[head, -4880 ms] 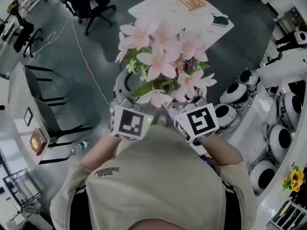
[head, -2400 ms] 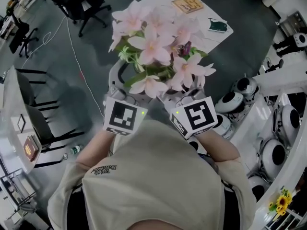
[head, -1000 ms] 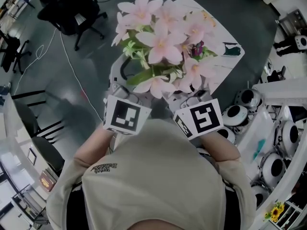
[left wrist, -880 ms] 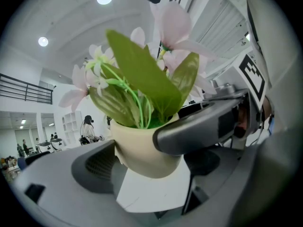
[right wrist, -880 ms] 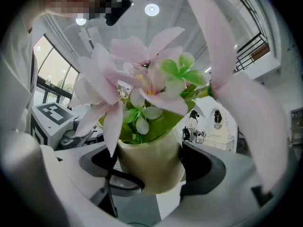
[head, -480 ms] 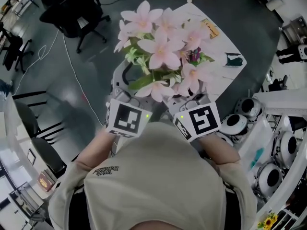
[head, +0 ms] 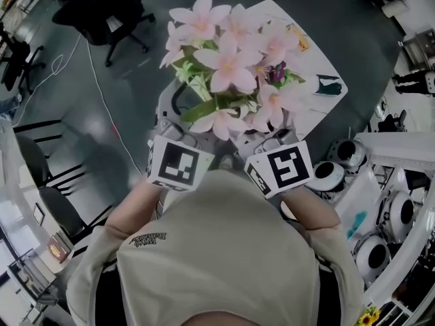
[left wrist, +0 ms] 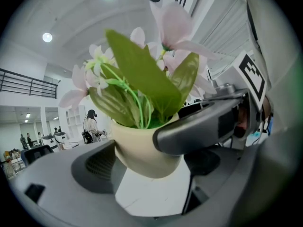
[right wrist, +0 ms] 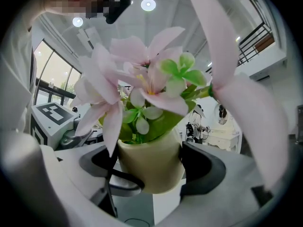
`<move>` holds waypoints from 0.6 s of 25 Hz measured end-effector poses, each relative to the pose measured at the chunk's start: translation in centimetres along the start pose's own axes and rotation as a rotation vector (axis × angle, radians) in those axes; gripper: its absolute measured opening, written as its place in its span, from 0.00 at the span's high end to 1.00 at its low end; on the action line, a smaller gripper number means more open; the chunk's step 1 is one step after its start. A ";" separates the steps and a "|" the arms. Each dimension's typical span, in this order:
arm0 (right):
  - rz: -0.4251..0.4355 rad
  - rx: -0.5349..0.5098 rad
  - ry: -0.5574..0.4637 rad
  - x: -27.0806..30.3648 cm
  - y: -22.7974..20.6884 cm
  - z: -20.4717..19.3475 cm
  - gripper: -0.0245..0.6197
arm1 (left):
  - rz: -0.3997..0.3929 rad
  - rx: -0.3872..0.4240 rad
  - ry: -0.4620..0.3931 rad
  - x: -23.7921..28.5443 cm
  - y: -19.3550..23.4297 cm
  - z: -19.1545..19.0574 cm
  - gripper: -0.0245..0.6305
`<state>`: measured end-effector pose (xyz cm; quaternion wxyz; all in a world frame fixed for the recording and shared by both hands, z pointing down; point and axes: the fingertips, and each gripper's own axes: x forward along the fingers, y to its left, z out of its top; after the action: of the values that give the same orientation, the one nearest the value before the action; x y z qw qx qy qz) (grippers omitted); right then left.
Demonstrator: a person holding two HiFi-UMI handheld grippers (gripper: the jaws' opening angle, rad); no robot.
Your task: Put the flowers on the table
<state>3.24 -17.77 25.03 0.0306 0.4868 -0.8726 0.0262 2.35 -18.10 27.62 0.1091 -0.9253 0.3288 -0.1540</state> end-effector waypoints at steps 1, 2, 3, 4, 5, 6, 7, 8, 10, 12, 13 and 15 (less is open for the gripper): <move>0.002 0.001 0.001 0.1 -0.2 -0.1 0.29 | 0.001 -0.003 0.001 0.2 0.0 0.0 0.27; 0.003 0.002 0.001 0.1 -0.4 -0.1 0.29 | 0.003 -0.006 0.001 0.4 0.0 0.0 0.27; 0.006 0.003 0.000 0.2 -0.6 -0.1 0.29 | 0.005 -0.008 0.002 0.6 0.1 0.0 0.27; 0.008 0.004 -0.001 0.3 -0.7 -0.2 0.29 | 0.008 -0.010 0.003 0.8 0.1 0.0 0.27; 0.011 0.005 -0.001 0.3 -0.9 -0.2 0.29 | 0.010 -0.010 0.006 0.9 0.1 -0.1 0.27; 0.014 0.006 0.000 0.4 -1.1 -0.3 0.29 | 0.011 -0.010 0.009 1.1 0.2 -0.2 0.27; 0.016 0.007 0.002 0.6 -1.3 -0.4 0.29 | 0.013 -0.009 0.012 1.4 0.2 -0.3 0.27; 0.020 0.007 0.003 0.8 -1.5 -0.5 0.29 | 0.016 -0.008 0.014 1.6 0.4 -0.4 0.27; 0.027 0.005 -0.002 1.3 -1.8 -0.3 0.29 | 0.028 -0.018 0.017 2.0 0.9 -0.3 0.27; 0.034 -0.002 -0.017 2.1 -2.2 0.3 0.29 | 0.051 -0.031 0.018 2.3 1.9 0.0 0.27; 0.037 -0.007 -0.026 2.5 -2.4 0.7 0.29 | 0.060 -0.030 0.017 2.5 2.4 0.2 0.27; 0.043 -0.017 -0.042 3.7 -3.0 1.2 0.29 | 0.074 -0.018 0.010 3.2 3.7 0.4 0.27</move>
<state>3.82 -22.60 24.13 0.0159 0.4682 -0.8834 0.0094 2.71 -22.95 26.78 0.1048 -0.9126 0.3648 -0.1516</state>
